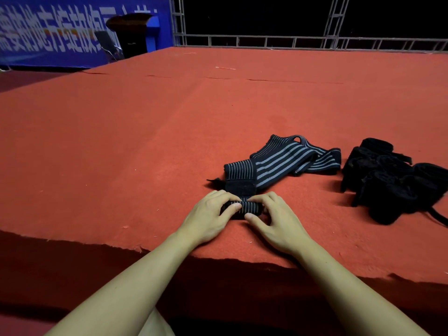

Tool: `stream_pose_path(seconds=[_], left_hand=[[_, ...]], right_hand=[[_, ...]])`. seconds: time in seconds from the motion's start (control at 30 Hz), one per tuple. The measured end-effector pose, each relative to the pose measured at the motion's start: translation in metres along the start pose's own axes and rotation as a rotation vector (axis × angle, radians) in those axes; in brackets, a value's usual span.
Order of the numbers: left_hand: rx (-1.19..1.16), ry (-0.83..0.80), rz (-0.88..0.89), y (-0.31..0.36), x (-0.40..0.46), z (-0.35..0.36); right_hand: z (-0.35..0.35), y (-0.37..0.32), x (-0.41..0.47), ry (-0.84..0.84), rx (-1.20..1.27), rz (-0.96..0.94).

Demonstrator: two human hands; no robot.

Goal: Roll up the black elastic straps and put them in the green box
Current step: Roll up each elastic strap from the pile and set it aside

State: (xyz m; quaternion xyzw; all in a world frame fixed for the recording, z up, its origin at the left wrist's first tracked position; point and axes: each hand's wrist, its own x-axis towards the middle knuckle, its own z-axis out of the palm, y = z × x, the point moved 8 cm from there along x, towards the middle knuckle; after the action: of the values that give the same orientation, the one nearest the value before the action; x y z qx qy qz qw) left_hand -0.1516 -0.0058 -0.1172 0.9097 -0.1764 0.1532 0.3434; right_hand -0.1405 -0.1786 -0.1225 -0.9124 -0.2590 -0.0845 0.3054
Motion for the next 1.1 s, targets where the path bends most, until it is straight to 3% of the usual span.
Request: stream_pose_path(seconds=[0.13,0.23,0.3,0.4,0.5,0.67,0.77,0.83,1.1], left_hand=[[-0.064,0.109,-0.011,0.0,0.0,-0.01],[-0.103,0.279,-0.142,-0.019,0.002,-0.024],[-0.13,0.235,-0.257,-0.031,0.006,-0.022],[-0.139,0.109,-0.259,-0.028,0.016,-0.011],[-0.252,0.114,-0.27,-0.03,0.025,-0.012],[-0.381,0.117,-0.354,-0.047,0.039,-0.025],[-0.504,0.121,-0.391,-0.045,0.048,-0.027],[-0.603,0.123,-0.411,-0.041,0.056,-0.027],[-0.739,0.215,-0.408,-0.04,0.088,-0.046]], right_hand=[[0.002,0.001,0.002,-0.009,0.001,0.002],[0.002,0.002,0.002,0.007,0.04,0.01],[0.002,0.005,0.002,0.016,0.074,0.037],[-0.005,0.009,0.007,0.077,0.216,0.045],[-0.016,0.02,0.019,0.128,0.477,0.174],[-0.03,0.021,0.031,0.163,1.161,0.487],[-0.047,0.024,0.04,0.358,1.618,0.549],[-0.063,0.026,0.046,0.457,1.754,0.544],[-0.12,0.003,0.059,0.487,1.599,0.281]])
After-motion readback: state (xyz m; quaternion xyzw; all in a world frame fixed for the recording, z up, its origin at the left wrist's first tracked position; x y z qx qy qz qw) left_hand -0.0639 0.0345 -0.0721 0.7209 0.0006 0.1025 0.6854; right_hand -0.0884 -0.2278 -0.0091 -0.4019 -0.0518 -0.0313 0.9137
